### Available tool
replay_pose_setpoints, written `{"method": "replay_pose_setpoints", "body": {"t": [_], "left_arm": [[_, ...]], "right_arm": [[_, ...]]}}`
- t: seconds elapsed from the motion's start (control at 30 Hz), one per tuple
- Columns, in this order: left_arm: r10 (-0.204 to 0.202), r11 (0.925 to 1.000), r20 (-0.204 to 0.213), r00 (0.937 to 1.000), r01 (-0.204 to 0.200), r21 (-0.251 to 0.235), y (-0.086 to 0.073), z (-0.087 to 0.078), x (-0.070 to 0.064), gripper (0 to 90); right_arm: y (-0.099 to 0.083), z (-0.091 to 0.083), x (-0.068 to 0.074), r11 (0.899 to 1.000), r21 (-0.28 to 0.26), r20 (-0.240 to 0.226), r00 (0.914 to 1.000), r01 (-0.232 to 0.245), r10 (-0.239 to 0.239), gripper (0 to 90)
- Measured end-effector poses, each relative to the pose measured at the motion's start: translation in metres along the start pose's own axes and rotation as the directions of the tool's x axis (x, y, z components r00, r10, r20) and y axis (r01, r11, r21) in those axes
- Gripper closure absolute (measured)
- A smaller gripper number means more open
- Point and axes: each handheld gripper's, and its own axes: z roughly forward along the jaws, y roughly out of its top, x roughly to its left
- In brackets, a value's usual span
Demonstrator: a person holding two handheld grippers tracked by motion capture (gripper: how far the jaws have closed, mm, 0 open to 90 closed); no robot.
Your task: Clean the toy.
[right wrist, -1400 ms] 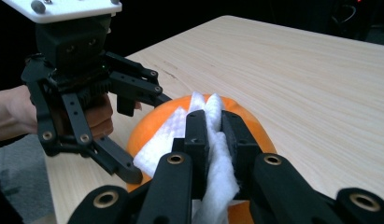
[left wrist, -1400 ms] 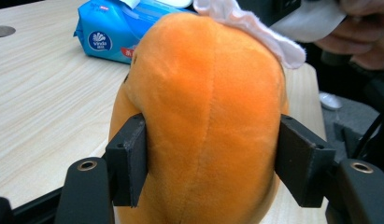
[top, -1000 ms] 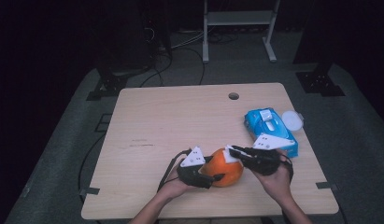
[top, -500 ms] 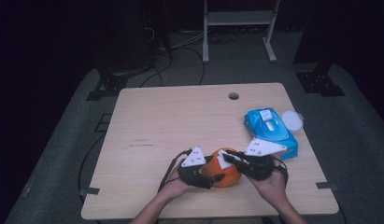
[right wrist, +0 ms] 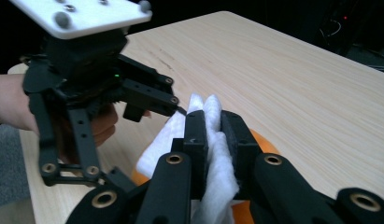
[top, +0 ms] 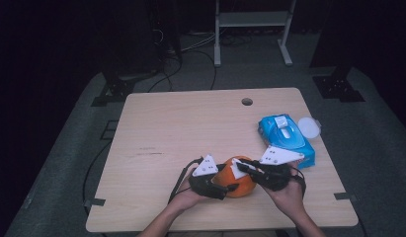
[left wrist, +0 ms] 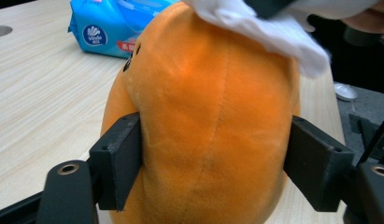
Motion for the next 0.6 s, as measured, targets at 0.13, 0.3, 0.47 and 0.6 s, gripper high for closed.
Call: {"method": "replay_pose_setpoints", "body": {"t": [0.13, 0.3, 0.47, 0.6], "left_arm": [[0.018, 0.9996, 0.01, 0.9998, -0.018, -0.022, -0.001, -0.001, 0.005, 11.1], [0.019, 0.9998, 0.039, 0.9991, -0.018, -0.012, -0.012, 0.009, 0.013, 3.1], [0.053, 0.9986, 0.009, 0.9986, -0.053, -0.003, -0.01, 0.011, 0.004, 17.8], [0.068, 0.9964, -0.009, 0.9976, -0.069, -0.05, 0.006, -0.006, 0.002, 32.0]], "right_arm": [[-0.006, -0.006, -0.012, 0.998, -0.005, -0.003, 0.9982, -0.06, 0.06, 80.2], [-0.007, -0.006, -0.015, 0.998, -0.007, -0.024, 0.9975, -0.067, 0.067, 80.2], [-0.005, -0.004, -0.01, 0.998, -0.002, -0.028, 0.9976, -0.063, 0.063, 80.2], [-0.001, -0.012, -0.014, 0.996, -0.053, -0.023, 0.9971, -0.073, 0.072, 80.3]]}}
